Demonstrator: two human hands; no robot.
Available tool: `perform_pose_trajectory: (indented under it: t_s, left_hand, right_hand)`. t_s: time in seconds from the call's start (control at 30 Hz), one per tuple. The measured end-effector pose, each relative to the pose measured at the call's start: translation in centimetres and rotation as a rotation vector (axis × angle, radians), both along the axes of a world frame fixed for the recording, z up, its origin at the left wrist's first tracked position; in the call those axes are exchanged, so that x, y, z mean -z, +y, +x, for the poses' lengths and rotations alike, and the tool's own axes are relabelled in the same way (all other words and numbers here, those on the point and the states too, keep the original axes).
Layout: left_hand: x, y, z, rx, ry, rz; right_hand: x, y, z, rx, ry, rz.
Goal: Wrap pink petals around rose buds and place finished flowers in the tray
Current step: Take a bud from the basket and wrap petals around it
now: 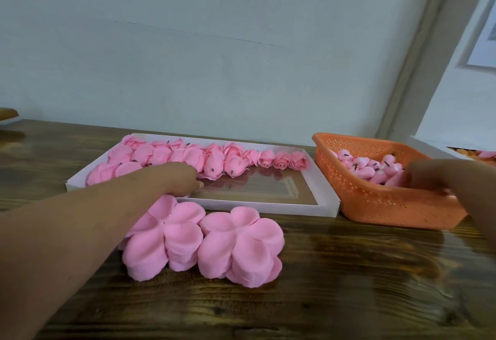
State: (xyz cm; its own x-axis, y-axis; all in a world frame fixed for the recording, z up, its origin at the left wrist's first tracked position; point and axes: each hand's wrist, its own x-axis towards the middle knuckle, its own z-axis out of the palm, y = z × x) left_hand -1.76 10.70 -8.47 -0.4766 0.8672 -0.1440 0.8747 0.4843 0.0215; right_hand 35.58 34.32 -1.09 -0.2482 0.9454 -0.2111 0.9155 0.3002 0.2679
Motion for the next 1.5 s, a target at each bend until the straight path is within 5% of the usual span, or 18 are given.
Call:
perform_pose_trajectory:
  t_s: [0.13, 0.43, 0.6, 0.77, 0.83, 0.93, 1.13, 1.5]
  left_hand:
    - [0.0, 0.0, 0.0, 0.007, -0.004, -0.002]
    - [-0.3, -0.2, 0.2, 0.040, 0.014, 0.011]
    - [-1.2, -1.2, 1.1, 0.034, -0.068, 0.107]
    - [-4.3, -2.7, 3.9, 0.149, 0.122, 0.289]
    - [-5.3, -3.2, 6.0, 0.296, 0.067, 0.365]
    - [-5.0, -3.8, 8.8, 0.480, -0.122, 0.287]
    - [-2.9, -3.6, 10.3, 0.498, -0.028, 0.228]
    - [-1.7, -3.4, 11.0, 0.381, -0.051, 0.201]
  right_hand:
    - [0.1, -0.5, -0.9, -0.004, 0.101, -0.082]
    - [-0.6, -2.1, -1.2, 0.029, -0.305, -0.036]
    - [0.4, -0.7, -1.1, 0.020, -0.026, -0.077]
    - [-1.0, -3.1, -1.2, 0.028, -0.037, -0.065]
    - [-2.3, -3.0, -1.1, 0.062, 0.009, 0.014]
    - [-3.8, -3.2, -1.4, 0.099, 0.075, 0.223]
    - [-4.2, -5.4, -2.6, -0.019, 0.355, 0.566]
    - [-2.0, -9.9, -5.0, -0.250, 0.614, 0.656]
